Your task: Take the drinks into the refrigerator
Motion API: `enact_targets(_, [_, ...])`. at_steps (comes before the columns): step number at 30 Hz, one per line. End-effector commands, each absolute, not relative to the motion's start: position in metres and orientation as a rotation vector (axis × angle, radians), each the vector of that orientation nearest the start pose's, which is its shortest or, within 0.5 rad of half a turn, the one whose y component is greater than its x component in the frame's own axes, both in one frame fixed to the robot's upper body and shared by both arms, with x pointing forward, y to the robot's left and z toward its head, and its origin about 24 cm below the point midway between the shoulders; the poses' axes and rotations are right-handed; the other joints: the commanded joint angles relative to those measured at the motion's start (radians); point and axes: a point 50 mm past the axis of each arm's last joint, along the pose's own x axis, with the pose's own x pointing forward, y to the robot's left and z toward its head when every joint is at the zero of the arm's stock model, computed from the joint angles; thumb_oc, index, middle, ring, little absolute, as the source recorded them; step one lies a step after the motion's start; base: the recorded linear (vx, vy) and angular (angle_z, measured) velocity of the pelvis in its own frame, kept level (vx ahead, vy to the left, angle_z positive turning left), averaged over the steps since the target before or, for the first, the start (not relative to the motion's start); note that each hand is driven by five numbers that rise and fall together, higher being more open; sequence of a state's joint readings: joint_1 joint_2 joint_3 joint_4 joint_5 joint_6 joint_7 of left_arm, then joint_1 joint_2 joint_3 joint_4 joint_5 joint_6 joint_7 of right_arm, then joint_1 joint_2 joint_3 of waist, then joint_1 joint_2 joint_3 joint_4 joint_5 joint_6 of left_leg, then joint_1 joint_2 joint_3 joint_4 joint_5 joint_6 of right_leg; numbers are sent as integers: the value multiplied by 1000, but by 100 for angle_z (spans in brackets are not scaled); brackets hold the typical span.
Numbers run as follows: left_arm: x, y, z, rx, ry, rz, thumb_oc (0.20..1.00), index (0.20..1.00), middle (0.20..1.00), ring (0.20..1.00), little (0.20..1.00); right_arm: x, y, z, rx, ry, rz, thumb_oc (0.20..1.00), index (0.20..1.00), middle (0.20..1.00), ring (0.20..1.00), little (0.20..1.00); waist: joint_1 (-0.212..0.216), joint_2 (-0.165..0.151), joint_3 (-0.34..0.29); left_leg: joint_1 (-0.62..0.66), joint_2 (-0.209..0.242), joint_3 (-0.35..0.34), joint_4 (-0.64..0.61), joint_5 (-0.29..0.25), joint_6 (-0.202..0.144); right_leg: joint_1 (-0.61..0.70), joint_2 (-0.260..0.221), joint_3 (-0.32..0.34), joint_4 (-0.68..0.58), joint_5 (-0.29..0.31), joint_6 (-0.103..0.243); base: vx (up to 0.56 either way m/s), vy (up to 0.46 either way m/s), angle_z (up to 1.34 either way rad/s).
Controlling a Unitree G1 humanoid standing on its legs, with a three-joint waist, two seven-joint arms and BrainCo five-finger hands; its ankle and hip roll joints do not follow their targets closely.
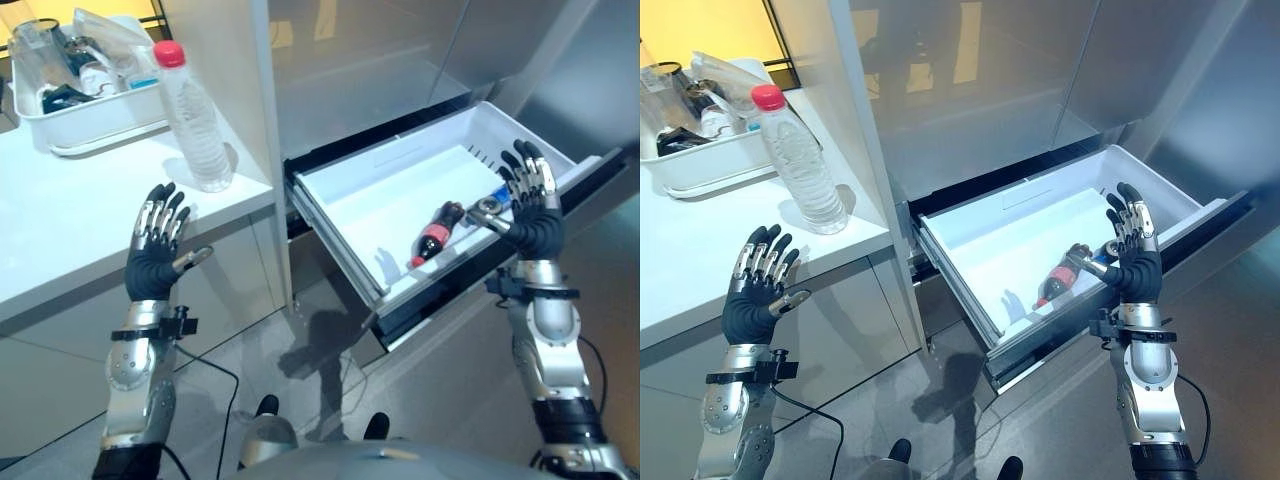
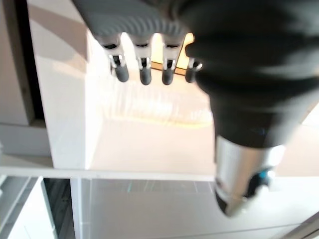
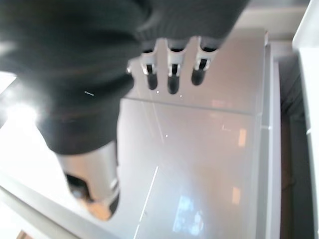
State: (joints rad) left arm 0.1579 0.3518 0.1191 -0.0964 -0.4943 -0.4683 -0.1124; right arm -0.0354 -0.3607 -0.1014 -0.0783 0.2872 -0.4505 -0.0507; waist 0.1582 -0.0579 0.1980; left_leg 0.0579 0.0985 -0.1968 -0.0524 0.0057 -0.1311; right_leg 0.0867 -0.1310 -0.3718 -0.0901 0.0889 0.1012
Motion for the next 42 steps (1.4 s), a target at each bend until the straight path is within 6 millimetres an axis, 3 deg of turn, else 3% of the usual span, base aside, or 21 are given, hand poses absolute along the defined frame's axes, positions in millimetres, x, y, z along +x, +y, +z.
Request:
enact_targets(1, [207, 251, 121, -41, -605, 53, 1000, 1000, 1000, 1000, 1000, 242, -224, 165, -65, -767, -40, 1000, 1000, 1000, 1000, 1000, 4, -3, -6, 9, -74, 20, -23, -13, 111, -20, 1, 10, 202, -123, -22, -13, 6, 8])
enact_targets(9, [207, 251, 119, -46, -595, 52, 1000, 1000, 1000, 1000, 1000, 243, -223, 163, -73, -757, -36, 1000, 1000, 1000, 1000, 1000, 18, -4, -6, 1, -82, -10, -21, -7, 116, -17, -12, -12, 213, -129, -26, -17, 5, 13])
enact_targets(18, [207, 258, 116, -1, -583, 117, 1000, 1000, 1000, 1000, 1000, 244, -218, 162, -78, -746, -2, 1000, 1000, 1000, 1000, 1000, 15, -3, -10, 14, -81, 11, -23, -12, 119, -23, -12, 12, 212, -122, -24, -1, 5, 0])
enact_targets(27, [211, 293, 119, 145, -556, 342, 1000, 1000, 1000, 1000, 1000, 248, -213, 165, -91, -743, 59, 1000, 1000, 1000, 1000, 1000, -5, 3, -13, 49, -71, 68, -23, -33, 124, -34, -3, 75, 218, -118, -20, 19, 24, -21])
enact_targets(42, [232, 324, 142, 270, -551, 416, 1000, 1000, 1000, 1000, 1000, 249, -195, 176, -125, -740, 276, 1000, 1000, 1000, 1000, 1000, -45, 17, -23, 90, -66, 143, -20, -56, 124, -38, 19, 159, 204, -119, -17, 27, 21, -23])
